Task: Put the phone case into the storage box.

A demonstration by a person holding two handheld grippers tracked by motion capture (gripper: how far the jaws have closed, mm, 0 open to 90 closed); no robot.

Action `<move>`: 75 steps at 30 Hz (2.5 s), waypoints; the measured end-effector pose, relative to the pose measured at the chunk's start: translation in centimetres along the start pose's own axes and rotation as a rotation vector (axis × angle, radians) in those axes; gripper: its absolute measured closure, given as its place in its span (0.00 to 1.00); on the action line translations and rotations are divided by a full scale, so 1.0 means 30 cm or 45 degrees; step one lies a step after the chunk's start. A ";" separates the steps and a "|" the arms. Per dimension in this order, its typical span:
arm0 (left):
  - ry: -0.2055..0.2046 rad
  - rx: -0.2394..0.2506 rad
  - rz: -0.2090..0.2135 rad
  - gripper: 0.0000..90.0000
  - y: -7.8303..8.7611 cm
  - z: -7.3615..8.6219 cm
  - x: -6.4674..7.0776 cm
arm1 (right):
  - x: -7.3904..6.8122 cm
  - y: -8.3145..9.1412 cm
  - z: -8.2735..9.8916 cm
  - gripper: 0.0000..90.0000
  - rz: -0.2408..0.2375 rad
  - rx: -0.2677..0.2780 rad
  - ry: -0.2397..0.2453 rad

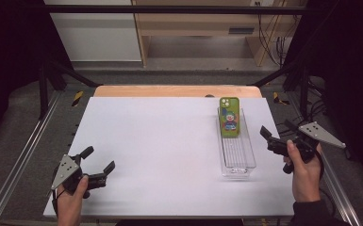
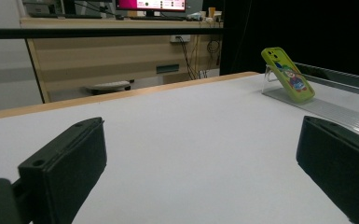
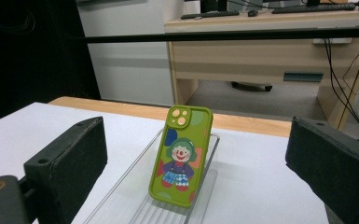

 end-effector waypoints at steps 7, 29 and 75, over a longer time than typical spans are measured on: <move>-0.004 -0.005 0.008 0.01 0.007 0.003 0.006 | -0.001 0.028 0.031 0.06 -0.007 0.066 0.074; -0.014 -0.002 0.002 0.01 0.006 0.004 0.002 | -0.012 0.052 0.167 0.04 -0.096 0.156 0.142; -0.055 0.010 0.049 0.01 -0.001 0.000 0.021 | -0.110 0.010 0.316 0.04 -0.262 0.159 0.122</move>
Point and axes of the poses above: each handheld gripper's, and its own axes: y roughly backward along the jaws, z roughly out of its underside, x roughly to its right, the point moved 2 cm from there along -y, roughly forward along the jaws, and after that the axes turned 2 degrees about -x, right-handed, at the moved point
